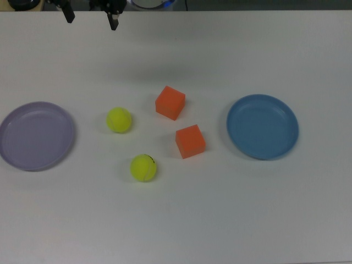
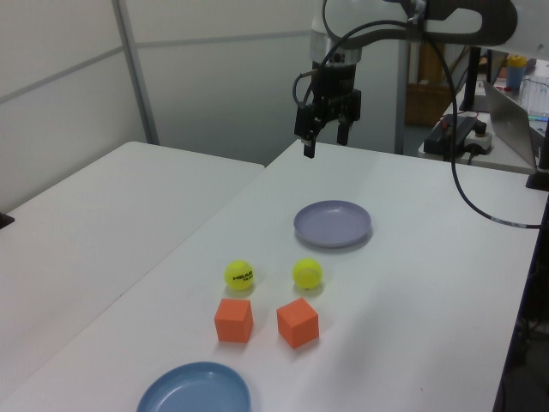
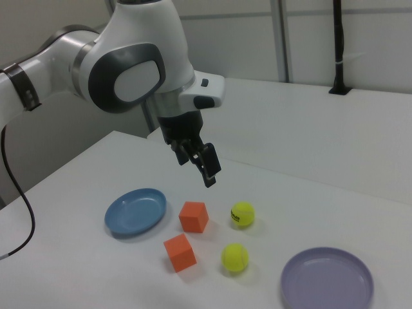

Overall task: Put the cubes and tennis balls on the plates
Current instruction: 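Move the open gripper down over the first orange cube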

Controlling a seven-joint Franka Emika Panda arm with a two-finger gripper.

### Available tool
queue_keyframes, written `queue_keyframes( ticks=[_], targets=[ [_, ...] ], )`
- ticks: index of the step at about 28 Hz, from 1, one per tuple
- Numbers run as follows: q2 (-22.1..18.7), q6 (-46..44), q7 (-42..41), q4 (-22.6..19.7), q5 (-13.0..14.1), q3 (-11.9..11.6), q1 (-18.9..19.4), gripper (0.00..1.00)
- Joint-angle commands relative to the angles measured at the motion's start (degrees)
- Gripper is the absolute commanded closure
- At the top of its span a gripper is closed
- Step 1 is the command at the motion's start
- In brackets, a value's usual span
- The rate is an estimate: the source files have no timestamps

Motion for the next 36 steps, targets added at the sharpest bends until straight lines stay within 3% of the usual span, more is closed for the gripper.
queue_keyframes(
  ticks=[1, 8, 13, 21, 27, 36],
  targets=[
    [-0.3, -0.2, 0.5, -1.1, 2.3, 0.0, -0.6, 0.00],
    [-0.5, 1.6, 4.7, -4.7, 2.6, 0.7, -0.3, 0.00],
    [-0.7, 4.8, 6.2, -8.8, 2.5, 3.4, -0.2, 0.00],
    [-5.8, 20.2, 13.9, -22.5, 2.0, 8.0, -0.3, 0.00],
    [-5.6, 22.4, 14.3, -26.1, 1.3, 10.6, -0.3, 0.00],
    [-3.6, 33.1, 19.1, -33.2, 1.2, 13.5, -0.3, 0.00]
  ],
)
